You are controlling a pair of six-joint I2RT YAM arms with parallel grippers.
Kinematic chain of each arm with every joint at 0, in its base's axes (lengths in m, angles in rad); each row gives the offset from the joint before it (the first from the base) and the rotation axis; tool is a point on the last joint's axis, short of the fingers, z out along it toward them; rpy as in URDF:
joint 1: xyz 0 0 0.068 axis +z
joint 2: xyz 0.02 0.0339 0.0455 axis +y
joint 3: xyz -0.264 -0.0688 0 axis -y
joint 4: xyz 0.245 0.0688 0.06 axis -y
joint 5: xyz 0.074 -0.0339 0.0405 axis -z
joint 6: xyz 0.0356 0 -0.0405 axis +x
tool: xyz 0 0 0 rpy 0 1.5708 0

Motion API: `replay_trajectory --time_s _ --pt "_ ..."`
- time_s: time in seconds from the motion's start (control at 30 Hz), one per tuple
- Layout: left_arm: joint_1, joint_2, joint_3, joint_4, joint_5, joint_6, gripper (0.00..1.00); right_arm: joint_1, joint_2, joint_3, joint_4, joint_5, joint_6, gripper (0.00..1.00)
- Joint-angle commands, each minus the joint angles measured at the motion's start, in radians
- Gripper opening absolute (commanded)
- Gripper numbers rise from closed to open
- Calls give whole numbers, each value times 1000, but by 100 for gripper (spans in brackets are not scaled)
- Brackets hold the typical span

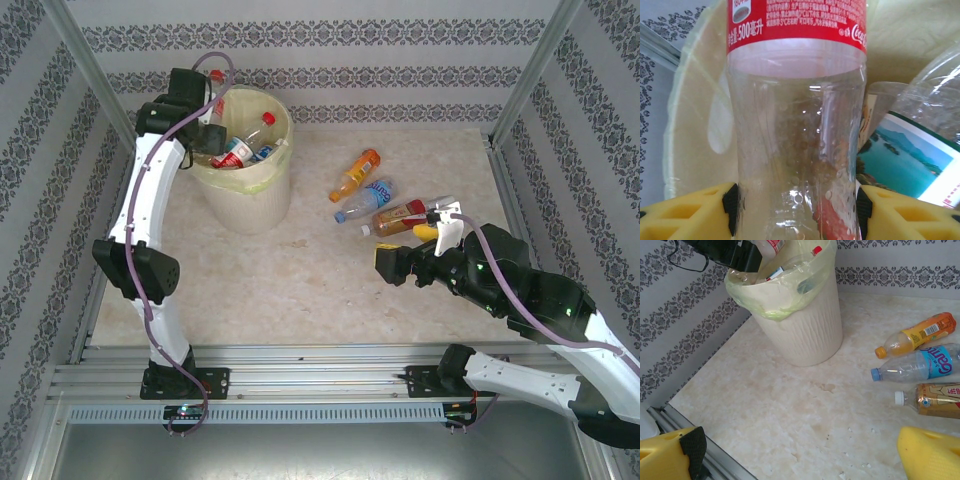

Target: Put the plastic bottles in the bin

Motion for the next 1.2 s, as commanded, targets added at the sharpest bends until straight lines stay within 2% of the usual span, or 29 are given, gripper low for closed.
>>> replay_trajectory --time_s 0.0,0.07,0.23,0.3,0.43,0.5,0.7,0.77,0.83,1.03,1.17 --pt "22 -49 -32 27 57 19 61 -7 -8 -12 2 29 16 98" --pt "22 -70 -47 46 118 42 57 -7 -5 -12 4 27 14 98" --pt "22 -100 -59 51 260 119 58 -8 -5 -8 0 26 16 98" --pt "21 -117 -77 65 261 136 58 -7 -10 -6 -5 26 16 98" --pt "22 -130 -106 74 190 158 61 -7 -17 -2 -14 34 9 98" --pt "22 -130 -113 77 181 157 67 -8 -17 5 -21 36 5 98" --pt "22 -133 -100 70 139 139 94 -10 -15 17 -34 46 -7 98" --pt "23 -141 -100 73 96 120 97 -10 -16 16 -31 44 -6 98" --pt "22 -149 -92 73 71 94 93 -11 -15 12 -29 43 -6 98" --pt "15 -154 -26 12 145 7 55 -13 -9 8 -24 42 -1 98" --pt "13 -125 -17 -30 78 -8 51 -14 -6 12 -23 38 -3 98"
